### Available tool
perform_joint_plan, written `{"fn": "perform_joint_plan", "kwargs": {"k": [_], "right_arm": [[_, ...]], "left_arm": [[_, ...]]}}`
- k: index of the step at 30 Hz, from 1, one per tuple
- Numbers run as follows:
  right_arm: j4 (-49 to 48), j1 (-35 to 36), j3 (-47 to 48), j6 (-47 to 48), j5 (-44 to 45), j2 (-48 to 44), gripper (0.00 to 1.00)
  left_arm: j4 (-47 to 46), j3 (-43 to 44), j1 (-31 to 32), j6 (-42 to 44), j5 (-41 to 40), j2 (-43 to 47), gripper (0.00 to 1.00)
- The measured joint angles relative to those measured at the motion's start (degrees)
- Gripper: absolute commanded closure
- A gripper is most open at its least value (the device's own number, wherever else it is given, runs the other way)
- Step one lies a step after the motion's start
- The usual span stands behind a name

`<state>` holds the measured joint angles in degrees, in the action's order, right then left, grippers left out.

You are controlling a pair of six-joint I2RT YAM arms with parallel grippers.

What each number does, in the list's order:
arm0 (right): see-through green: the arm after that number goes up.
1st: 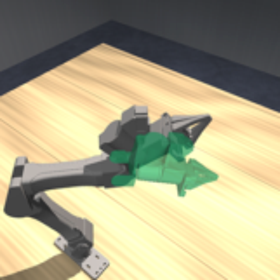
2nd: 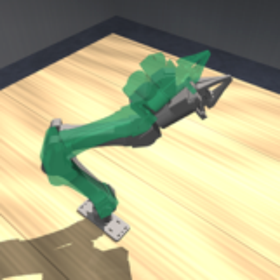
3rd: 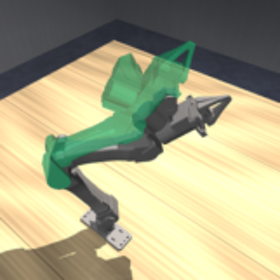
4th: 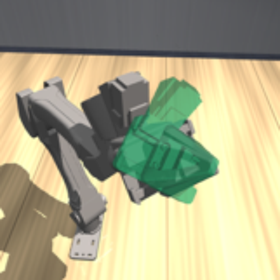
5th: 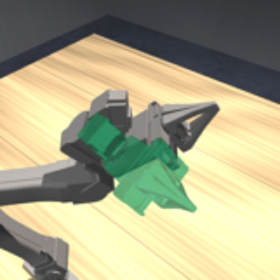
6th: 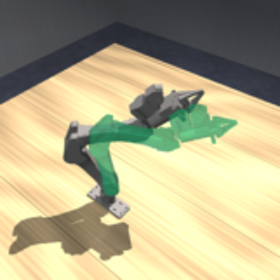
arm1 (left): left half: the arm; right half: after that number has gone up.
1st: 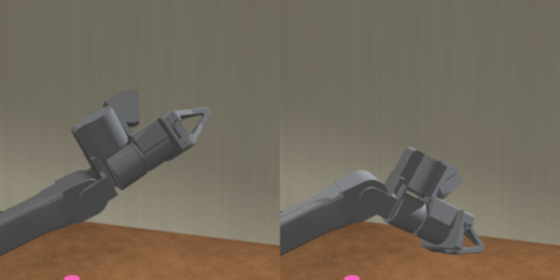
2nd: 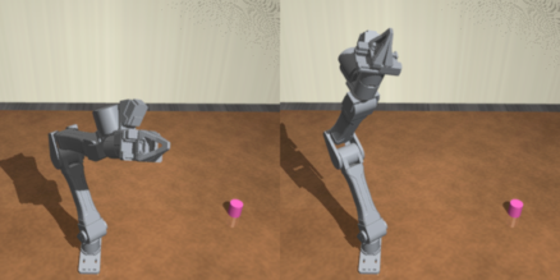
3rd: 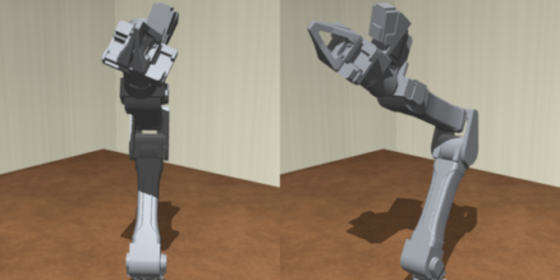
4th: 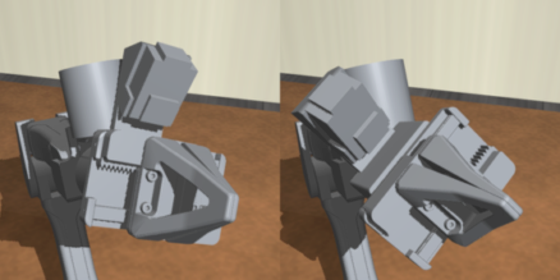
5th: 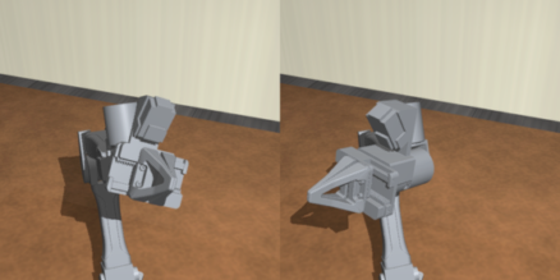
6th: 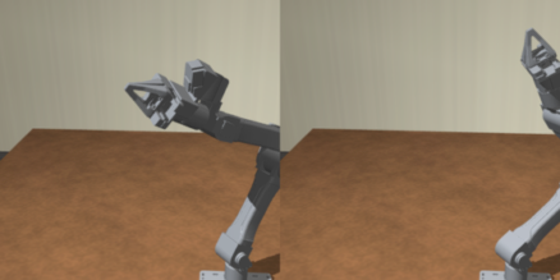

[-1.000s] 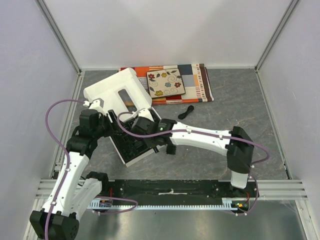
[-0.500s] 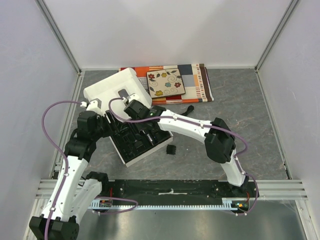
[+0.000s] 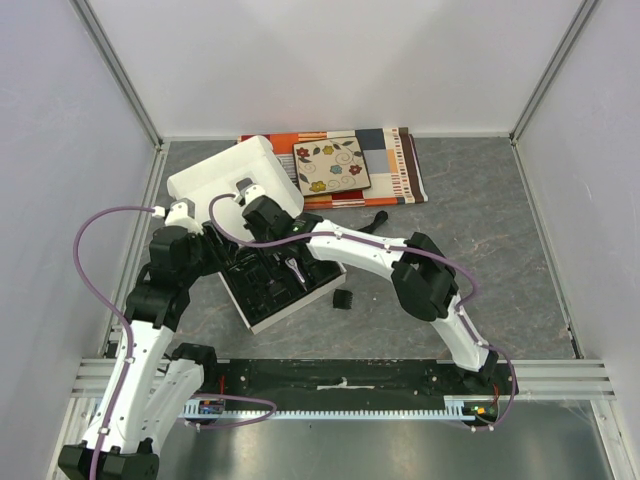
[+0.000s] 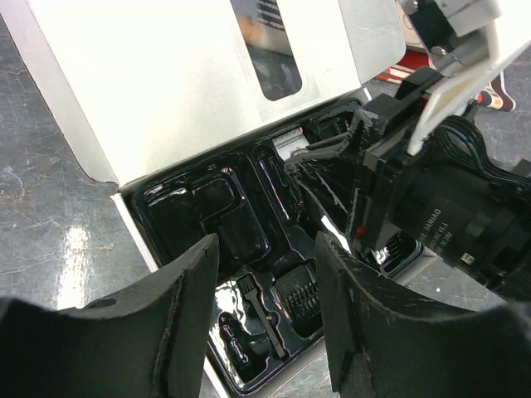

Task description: Sort the hair-cutting tools

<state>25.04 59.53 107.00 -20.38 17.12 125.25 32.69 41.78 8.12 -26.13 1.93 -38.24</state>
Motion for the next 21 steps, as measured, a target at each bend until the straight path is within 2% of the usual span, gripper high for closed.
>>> {"fn": "perform_joint_plan", "kwargs": {"k": [15,21], "right_arm": [[-2.32,0.15,1.68,-0.17,-2.80,4.24,0.79],[-2.34,0.15,1.68,-0.94,-3.13,4.28,0.59]], "left_arm": [[0.02,0.00,0.00,0.00,-0.39,-0.02,0.43],[0.00,0.00,0.00,0.00,-0.39,-0.02,0.43]]}}
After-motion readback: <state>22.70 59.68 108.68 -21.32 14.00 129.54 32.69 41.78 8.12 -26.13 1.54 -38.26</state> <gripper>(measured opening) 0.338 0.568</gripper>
